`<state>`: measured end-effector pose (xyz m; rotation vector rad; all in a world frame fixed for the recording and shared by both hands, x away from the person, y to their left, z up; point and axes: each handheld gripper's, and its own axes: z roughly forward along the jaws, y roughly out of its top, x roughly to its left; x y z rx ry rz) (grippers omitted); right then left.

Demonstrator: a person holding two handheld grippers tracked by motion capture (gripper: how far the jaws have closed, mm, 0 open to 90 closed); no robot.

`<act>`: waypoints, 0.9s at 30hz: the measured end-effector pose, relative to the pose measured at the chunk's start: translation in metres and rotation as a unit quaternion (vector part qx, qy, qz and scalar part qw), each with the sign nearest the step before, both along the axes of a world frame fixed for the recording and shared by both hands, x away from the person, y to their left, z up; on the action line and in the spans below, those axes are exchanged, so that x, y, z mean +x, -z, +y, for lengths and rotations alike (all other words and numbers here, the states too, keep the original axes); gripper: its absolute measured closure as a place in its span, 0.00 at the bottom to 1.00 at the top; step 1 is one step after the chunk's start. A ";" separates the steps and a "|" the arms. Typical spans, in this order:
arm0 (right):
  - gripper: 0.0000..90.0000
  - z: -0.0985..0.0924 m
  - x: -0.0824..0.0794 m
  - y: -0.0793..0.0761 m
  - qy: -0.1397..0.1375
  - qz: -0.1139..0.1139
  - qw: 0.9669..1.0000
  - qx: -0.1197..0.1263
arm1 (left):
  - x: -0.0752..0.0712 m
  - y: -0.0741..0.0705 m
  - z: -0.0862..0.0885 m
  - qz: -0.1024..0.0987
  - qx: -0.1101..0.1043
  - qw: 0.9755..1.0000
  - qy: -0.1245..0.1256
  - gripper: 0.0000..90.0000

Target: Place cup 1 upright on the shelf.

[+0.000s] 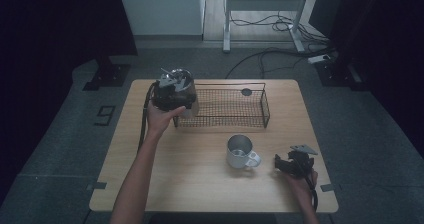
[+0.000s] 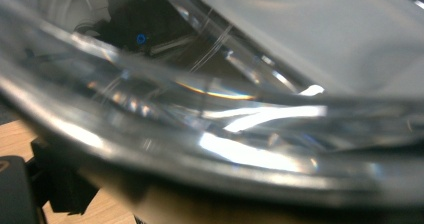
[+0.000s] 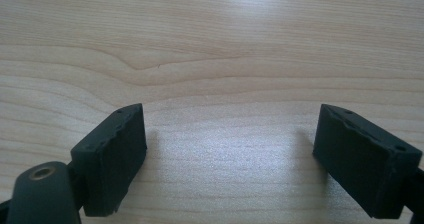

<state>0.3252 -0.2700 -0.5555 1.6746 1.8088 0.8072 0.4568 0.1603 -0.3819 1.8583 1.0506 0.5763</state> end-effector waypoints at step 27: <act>0.15 0.000 0.000 0.000 0.000 0.000 1.000 0.000 | 0.030 0.005 -0.014 0.011 0.005 1.000 -0.007 0.04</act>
